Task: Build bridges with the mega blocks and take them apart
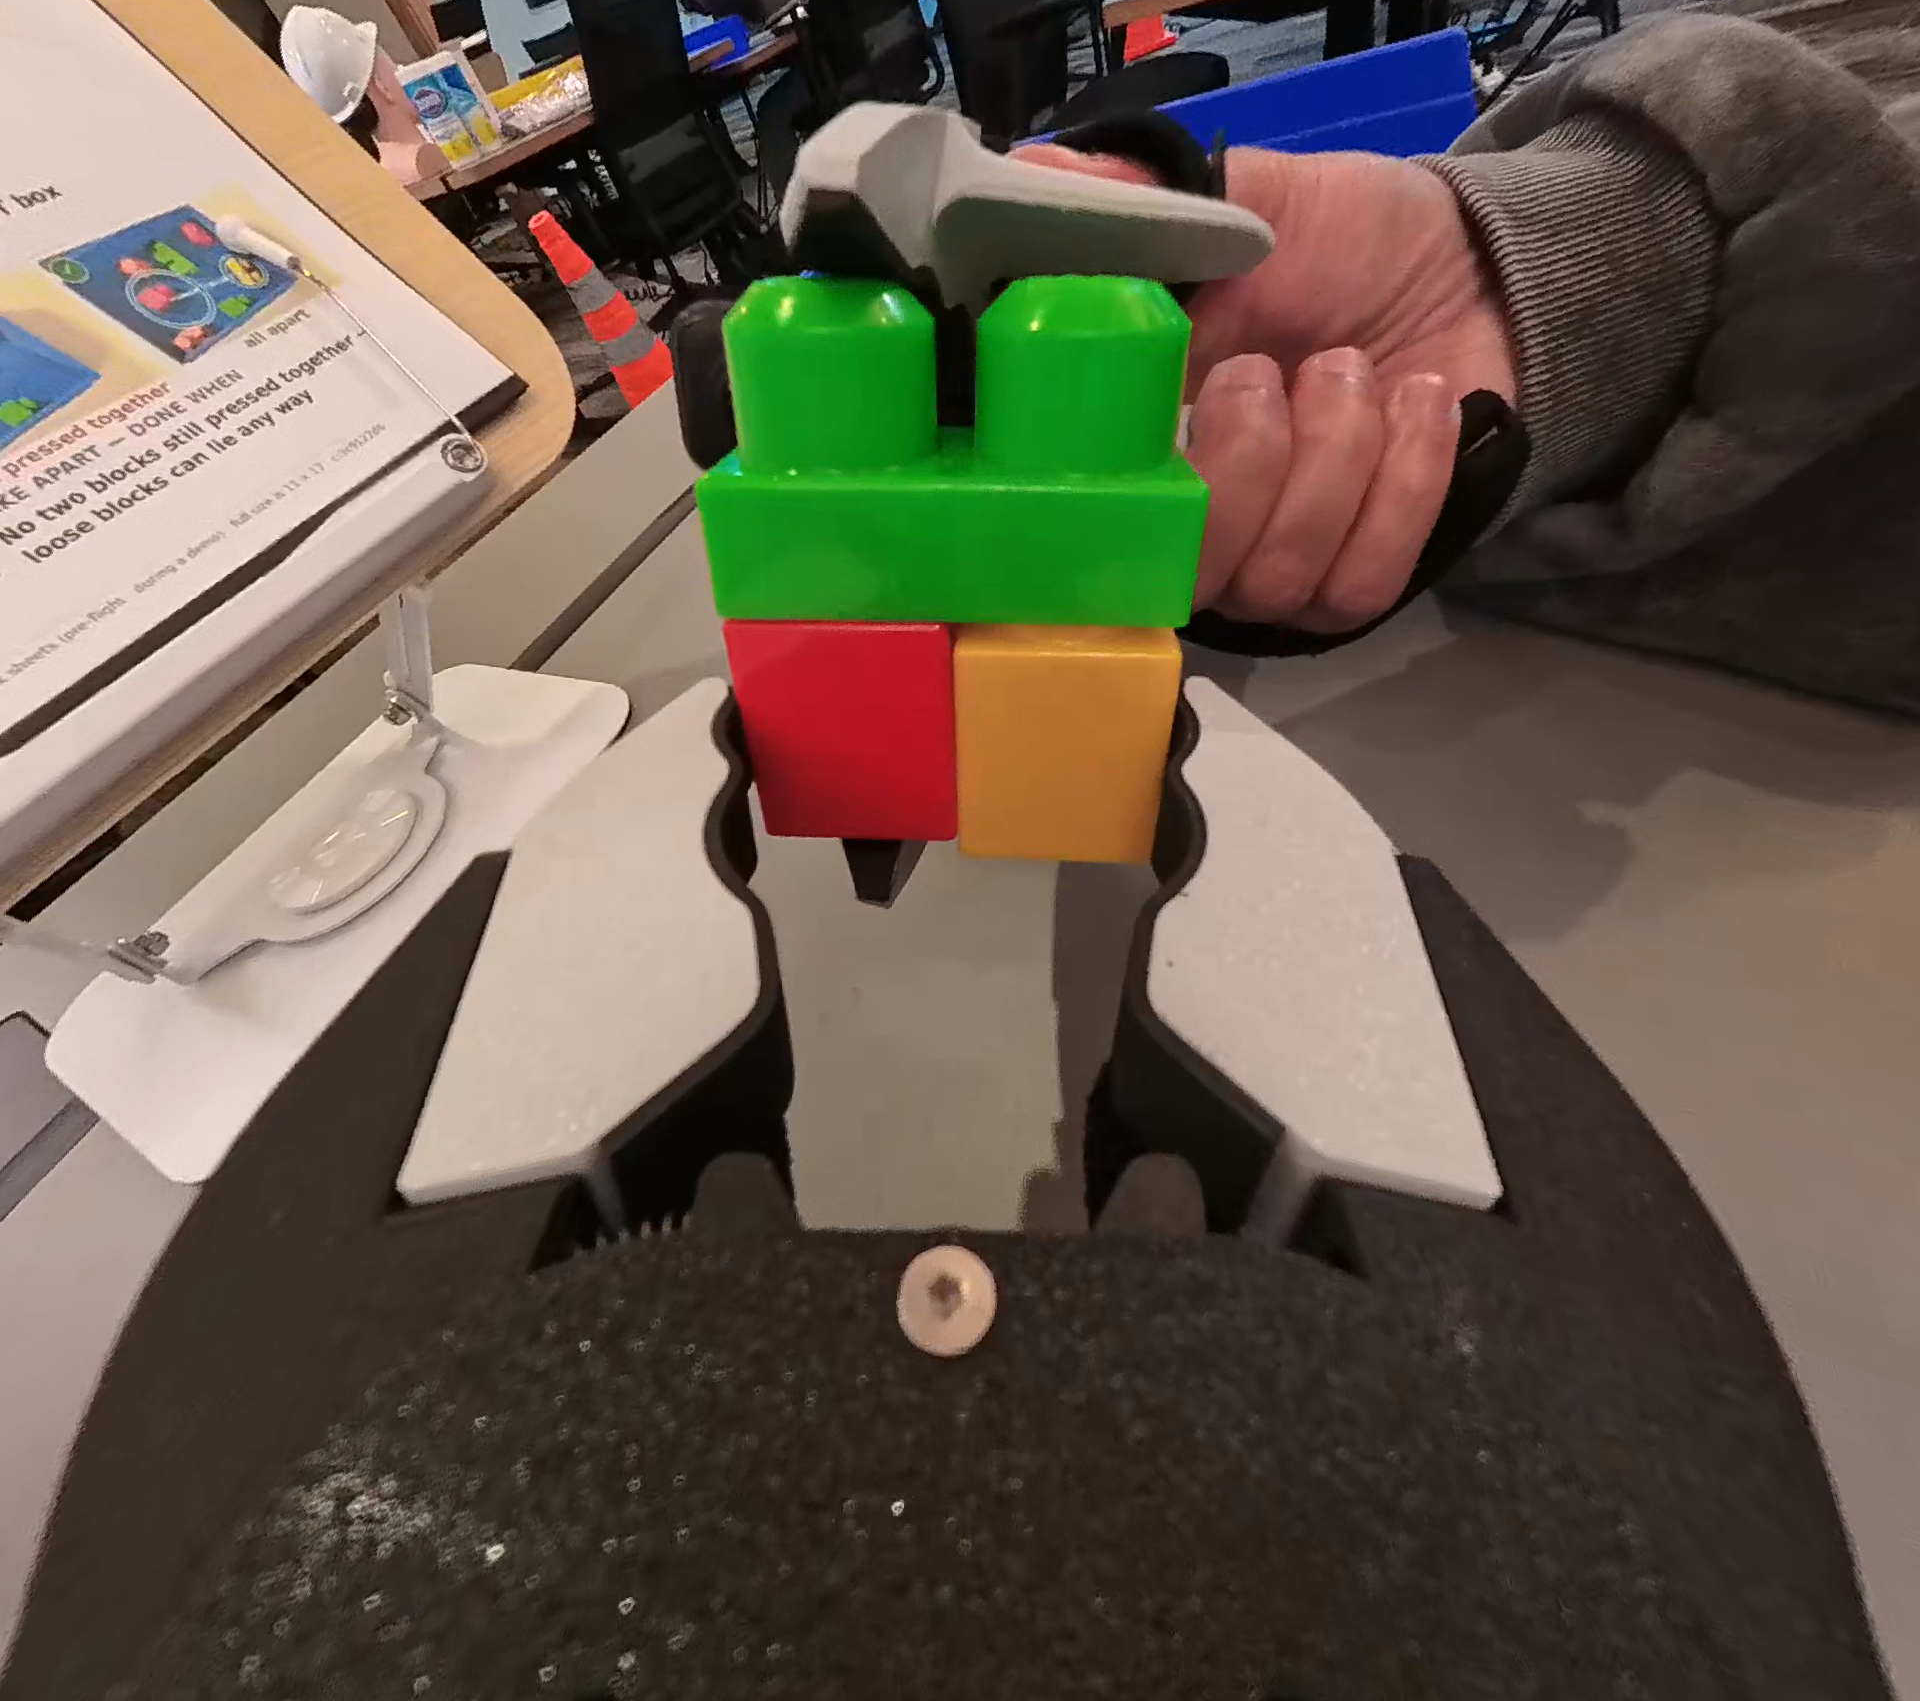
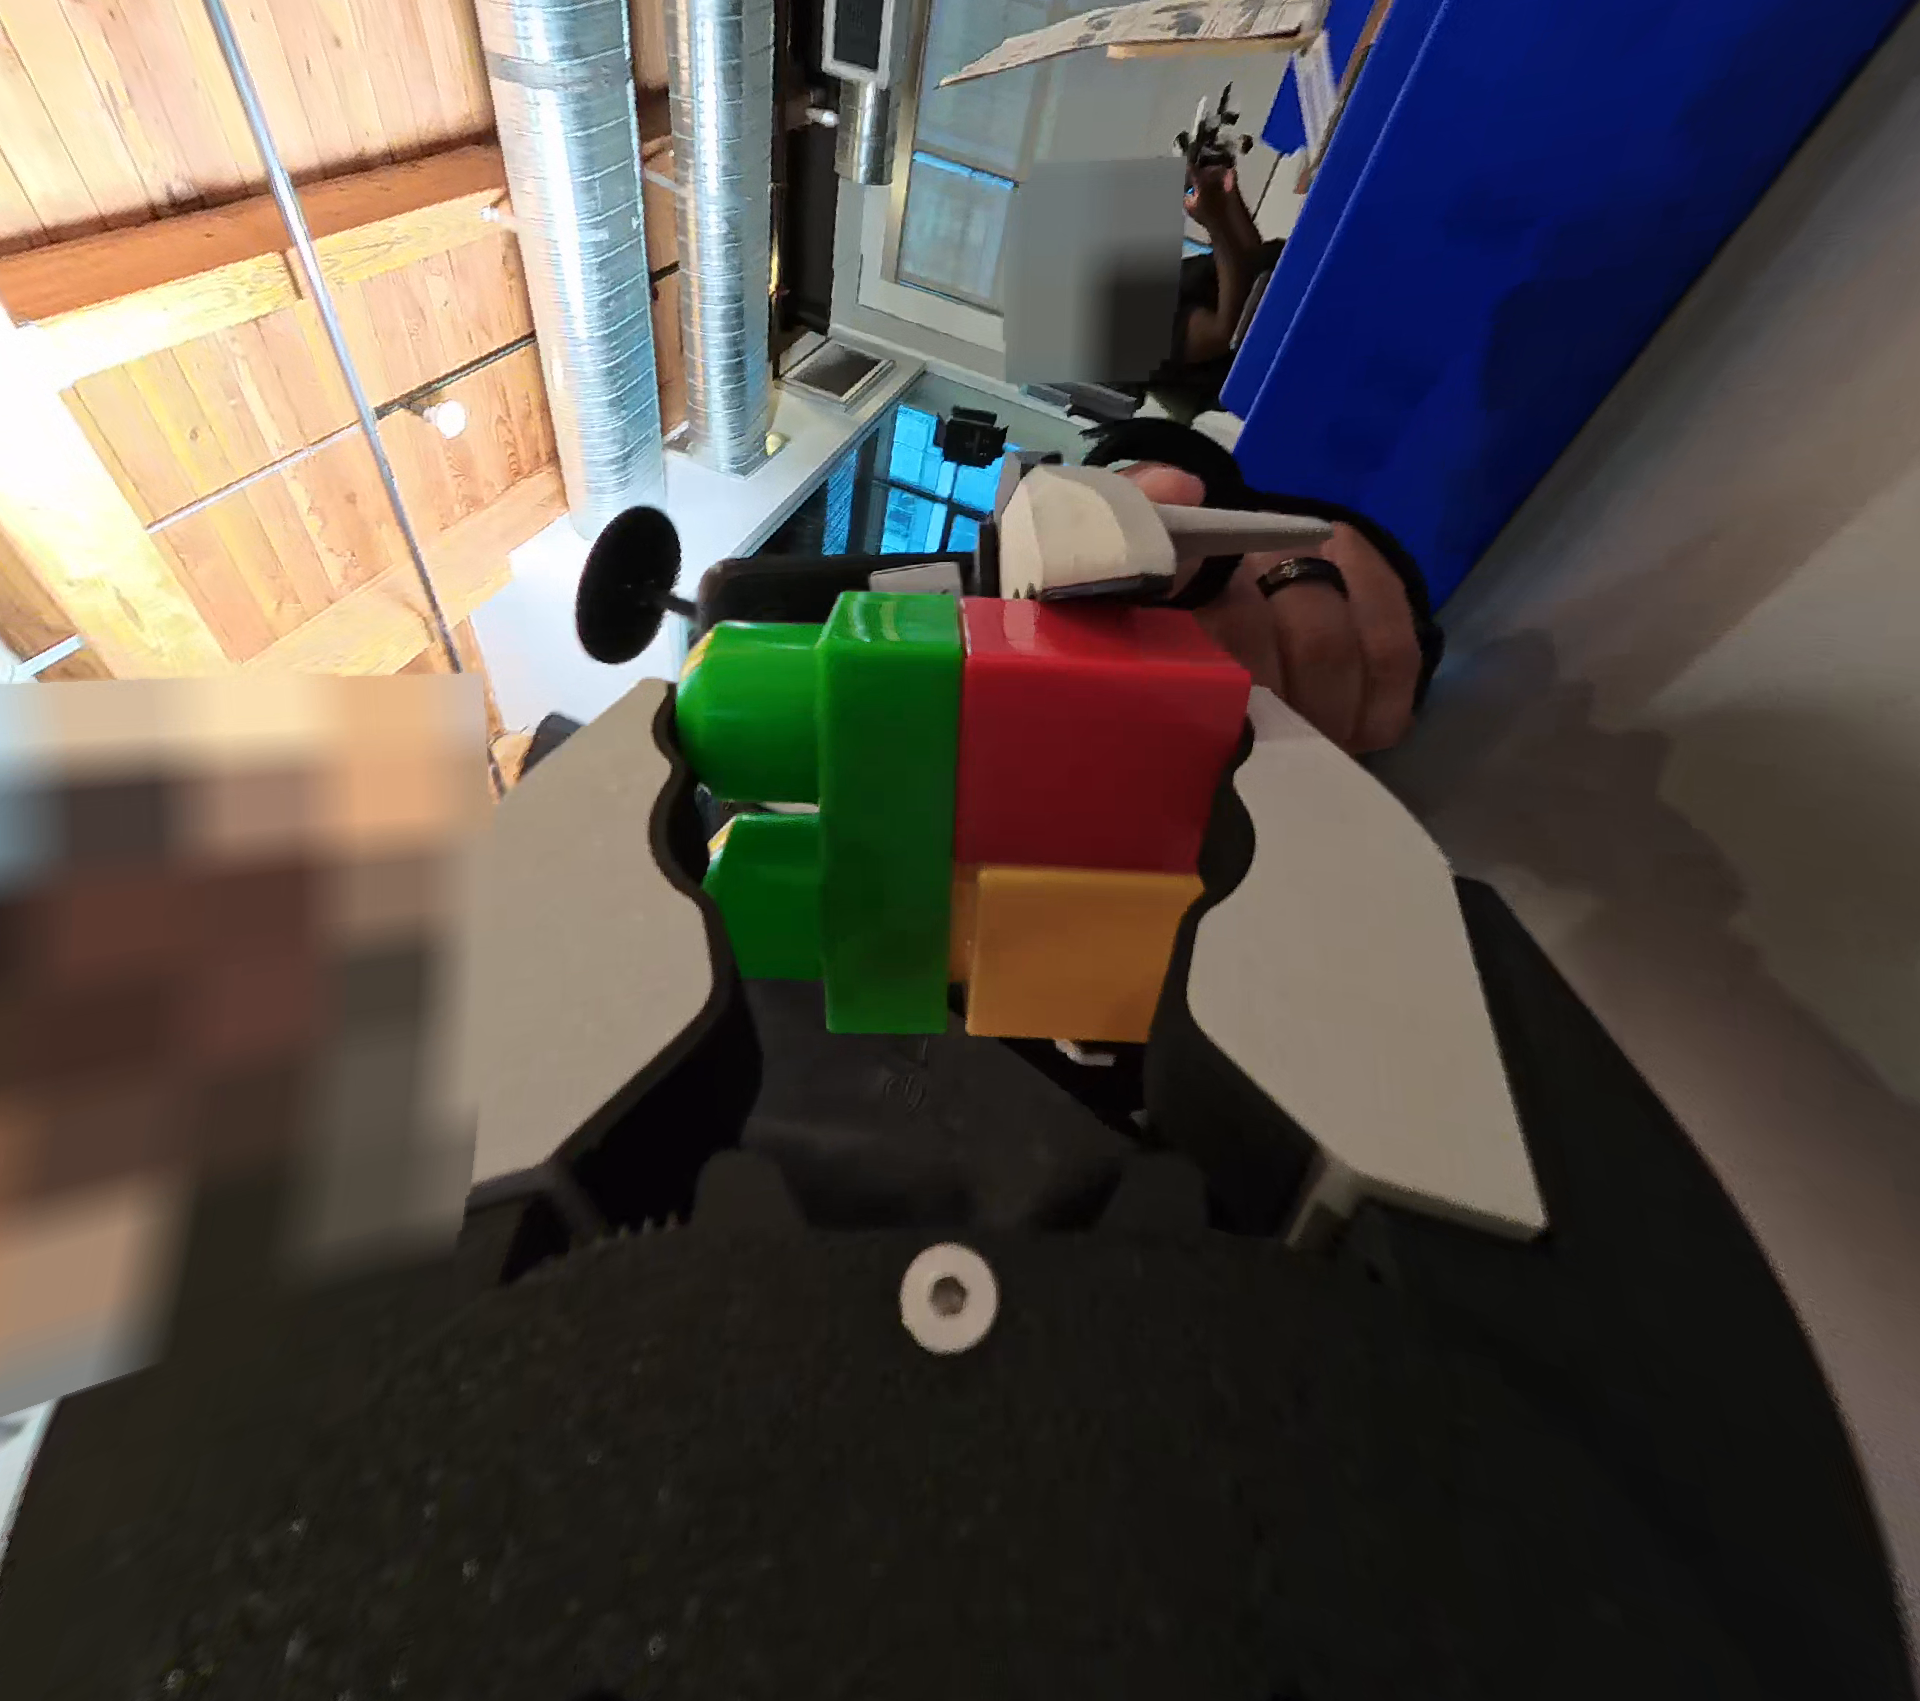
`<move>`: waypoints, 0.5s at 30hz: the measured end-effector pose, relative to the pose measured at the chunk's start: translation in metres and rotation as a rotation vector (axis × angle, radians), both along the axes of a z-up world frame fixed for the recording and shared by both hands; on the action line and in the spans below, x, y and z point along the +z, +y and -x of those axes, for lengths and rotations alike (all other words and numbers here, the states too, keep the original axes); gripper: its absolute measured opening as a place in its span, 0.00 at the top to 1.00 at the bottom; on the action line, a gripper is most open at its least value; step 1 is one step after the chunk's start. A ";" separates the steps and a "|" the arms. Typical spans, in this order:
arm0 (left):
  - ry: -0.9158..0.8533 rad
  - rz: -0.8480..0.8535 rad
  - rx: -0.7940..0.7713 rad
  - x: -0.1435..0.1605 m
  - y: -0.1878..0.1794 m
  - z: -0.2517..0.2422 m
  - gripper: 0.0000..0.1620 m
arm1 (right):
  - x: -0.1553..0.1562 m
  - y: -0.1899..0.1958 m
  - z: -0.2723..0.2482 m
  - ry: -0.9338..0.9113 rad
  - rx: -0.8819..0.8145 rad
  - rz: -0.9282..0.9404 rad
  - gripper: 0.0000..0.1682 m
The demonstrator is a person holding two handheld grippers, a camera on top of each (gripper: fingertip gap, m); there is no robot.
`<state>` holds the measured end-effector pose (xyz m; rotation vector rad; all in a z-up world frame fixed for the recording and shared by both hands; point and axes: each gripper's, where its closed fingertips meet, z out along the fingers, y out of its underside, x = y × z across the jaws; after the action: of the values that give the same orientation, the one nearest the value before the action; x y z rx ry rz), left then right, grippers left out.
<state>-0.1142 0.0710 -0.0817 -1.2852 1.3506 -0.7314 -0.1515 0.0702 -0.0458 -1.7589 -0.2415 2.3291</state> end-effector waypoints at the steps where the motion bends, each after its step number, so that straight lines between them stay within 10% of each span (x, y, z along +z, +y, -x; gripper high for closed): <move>1: 0.010 0.000 0.011 -0.001 0.002 0.000 0.54 | -0.001 0.002 0.001 -0.015 -0.024 -0.001 0.44; 15: -0.069 -0.061 0.045 0.020 0.004 0.008 0.54 | 0.003 -0.014 -0.003 0.106 0.056 -0.013 0.31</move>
<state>-0.1221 0.0750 -0.0612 -1.2276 1.2753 -0.6916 -0.1481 0.0562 -0.0431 -1.6373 -0.2914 2.4447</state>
